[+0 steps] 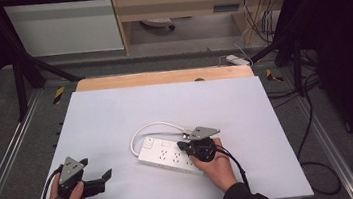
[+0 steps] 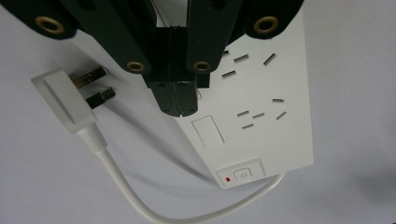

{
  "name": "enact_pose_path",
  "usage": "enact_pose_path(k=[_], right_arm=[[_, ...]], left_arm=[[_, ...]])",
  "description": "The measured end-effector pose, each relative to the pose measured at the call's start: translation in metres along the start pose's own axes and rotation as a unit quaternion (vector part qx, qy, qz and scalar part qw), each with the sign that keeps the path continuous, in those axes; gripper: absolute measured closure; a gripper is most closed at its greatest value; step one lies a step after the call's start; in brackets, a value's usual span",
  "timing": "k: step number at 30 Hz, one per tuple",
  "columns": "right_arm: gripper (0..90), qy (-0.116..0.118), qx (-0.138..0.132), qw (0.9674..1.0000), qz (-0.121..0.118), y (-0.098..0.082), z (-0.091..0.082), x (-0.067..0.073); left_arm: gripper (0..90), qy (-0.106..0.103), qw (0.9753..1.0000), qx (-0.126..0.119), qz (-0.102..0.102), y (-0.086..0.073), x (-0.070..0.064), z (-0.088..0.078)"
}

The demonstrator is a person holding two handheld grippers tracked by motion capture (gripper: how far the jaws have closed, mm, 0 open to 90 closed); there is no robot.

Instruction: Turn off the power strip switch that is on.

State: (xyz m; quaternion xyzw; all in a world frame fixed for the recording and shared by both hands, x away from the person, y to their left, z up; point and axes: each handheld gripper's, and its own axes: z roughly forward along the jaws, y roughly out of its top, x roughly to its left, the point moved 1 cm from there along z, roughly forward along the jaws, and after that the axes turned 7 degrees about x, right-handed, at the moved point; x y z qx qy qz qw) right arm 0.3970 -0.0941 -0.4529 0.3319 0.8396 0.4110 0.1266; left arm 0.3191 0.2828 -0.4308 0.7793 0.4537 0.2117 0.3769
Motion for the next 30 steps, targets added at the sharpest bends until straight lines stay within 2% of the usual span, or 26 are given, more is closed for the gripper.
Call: enact_pose_path(k=[12,19,30], right_arm=[[90.0,0.000,0.001,1.0000,0.000,-0.0014,-0.0015,0.0000],[90.0,-0.010,0.011,0.9999,-0.001,-0.0032,-0.0053,-0.0022],[90.0,-0.009,-0.008,0.9999,0.000,0.0000,-0.0093,-0.0014]], left_arm=[[6.5,0.000,1.0000,0.000,0.002,0.0000,0.0004,-0.0001],[6.5,-0.001,1.0000,0.000,0.001,0.0003,-0.0005,0.0006],[6.5,0.000,1.0000,0.001,0.002,0.0000,0.0000,0.0004]])
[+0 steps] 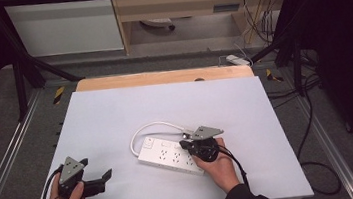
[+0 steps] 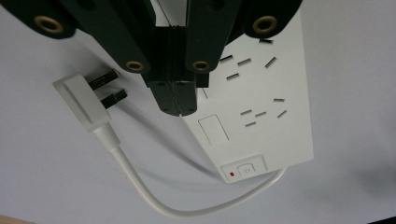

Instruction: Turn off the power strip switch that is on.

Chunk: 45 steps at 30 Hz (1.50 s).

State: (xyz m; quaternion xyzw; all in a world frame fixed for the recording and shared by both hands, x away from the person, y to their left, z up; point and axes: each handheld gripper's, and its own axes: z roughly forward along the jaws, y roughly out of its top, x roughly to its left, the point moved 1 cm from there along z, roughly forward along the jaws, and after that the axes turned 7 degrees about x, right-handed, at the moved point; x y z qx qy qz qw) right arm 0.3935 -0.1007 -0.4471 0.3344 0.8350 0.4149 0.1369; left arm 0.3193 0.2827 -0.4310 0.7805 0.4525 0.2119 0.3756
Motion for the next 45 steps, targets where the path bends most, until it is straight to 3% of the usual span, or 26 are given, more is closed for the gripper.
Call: enact_pose_path(k=[8,11,15,23,30,35,41,45], right_arm=[[90.0,0.006,-0.008,0.9999,0.003,0.004,-0.001,0.002],[83.5,0.009,-0.015,0.9998,0.010,0.007,-0.003,0.003],[70.8,0.010,-0.023,0.9993,0.026,0.010,-0.006,0.002],[31.5,0.011,-0.026,0.9973,0.068,0.013,-0.008,-0.003],[7.9,-0.010,-0.027,0.9969,0.073,0.016,-0.013,-0.008],[2.8,-0.019,-0.026,0.9973,0.066,0.019,-0.018,-0.012],[3.7,-0.033,-0.047,0.9972,0.048,0.022,-0.027,-0.017],[3.7,-0.037,-0.047,0.9971,0.048,0.025,-0.032,-0.022]], left_arm=[[6.5,0.000,1.0000,0.000,-0.002,0.000,0.000,0.000],[6.5,0.000,1.0000,0.000,-0.002,0.000,0.000,0.000],[6.5,0.000,1.0000,0.000,-0.002,0.000,0.000,0.000],[6.5,0.000,1.0000,0.000,-0.002,0.000,0.000,0.000],[6.5,0.001,1.0000,0.000,-0.003,0.000,0.000,0.000],[6.5,0.001,1.0000,0.000,-0.003,0.000,0.000,0.000],[6.5,0.001,1.0000,0.000,-0.003,0.000,0.000,0.000],[6.6,0.002,1.0000,0.001,-0.004,0.000,0.001,0.000]])
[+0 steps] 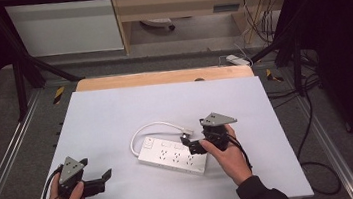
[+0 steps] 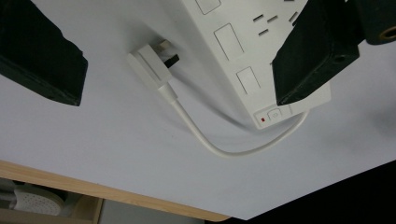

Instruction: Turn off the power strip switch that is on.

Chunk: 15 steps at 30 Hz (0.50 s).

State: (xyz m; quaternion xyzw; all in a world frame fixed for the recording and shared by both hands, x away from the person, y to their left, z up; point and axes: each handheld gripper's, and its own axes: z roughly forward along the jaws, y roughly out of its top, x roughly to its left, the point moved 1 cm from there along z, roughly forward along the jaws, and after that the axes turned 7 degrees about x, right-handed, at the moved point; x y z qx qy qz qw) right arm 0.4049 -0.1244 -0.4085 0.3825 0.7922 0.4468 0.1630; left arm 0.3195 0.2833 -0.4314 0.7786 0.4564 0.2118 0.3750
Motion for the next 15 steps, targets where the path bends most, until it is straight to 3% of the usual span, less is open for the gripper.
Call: enact_pose_path(k=[15], right_arm=[[2.7,-0.017,-0.014,0.9997,0.005,0.006,-0.022,-0.017]], left_arm=[[6.5,0.001,1.0000,-0.001,-0.004,0.000,0.001,0.000]])
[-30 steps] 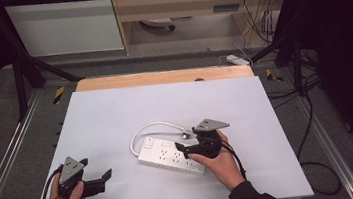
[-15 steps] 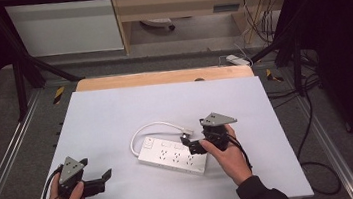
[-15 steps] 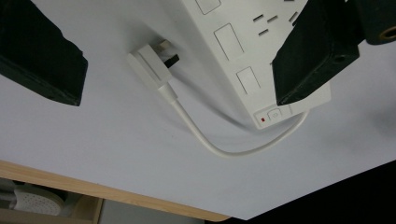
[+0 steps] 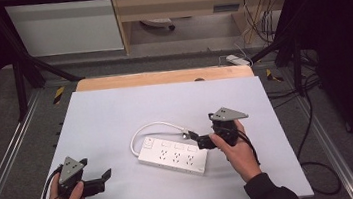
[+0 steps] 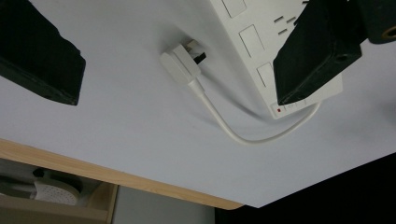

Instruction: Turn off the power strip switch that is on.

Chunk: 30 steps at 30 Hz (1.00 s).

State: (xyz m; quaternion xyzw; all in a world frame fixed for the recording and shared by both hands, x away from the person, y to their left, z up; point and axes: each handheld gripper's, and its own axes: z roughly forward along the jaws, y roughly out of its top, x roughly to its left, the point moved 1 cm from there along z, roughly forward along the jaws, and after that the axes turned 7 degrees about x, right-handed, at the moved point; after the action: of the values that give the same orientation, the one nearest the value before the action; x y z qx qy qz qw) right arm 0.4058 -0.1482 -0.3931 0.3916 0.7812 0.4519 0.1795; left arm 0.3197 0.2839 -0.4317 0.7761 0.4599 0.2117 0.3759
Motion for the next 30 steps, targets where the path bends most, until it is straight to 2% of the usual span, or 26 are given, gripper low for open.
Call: enact_pose_path(k=[12,30], right_arm=[[2.8,-0.009,-0.008,0.9999,0.001,-0.001,-0.023,-0.015],[3.8,-0.043,-0.050,0.9975,0.027,-0.002,-0.072,-0.042]], left_arm=[[6.5,-0.001,1.0000,0.000,-0.003,0.000,0.000,0.000],[6.5,0.000,1.0000,-0.003,-0.003,0.000,0.001,0.000]])
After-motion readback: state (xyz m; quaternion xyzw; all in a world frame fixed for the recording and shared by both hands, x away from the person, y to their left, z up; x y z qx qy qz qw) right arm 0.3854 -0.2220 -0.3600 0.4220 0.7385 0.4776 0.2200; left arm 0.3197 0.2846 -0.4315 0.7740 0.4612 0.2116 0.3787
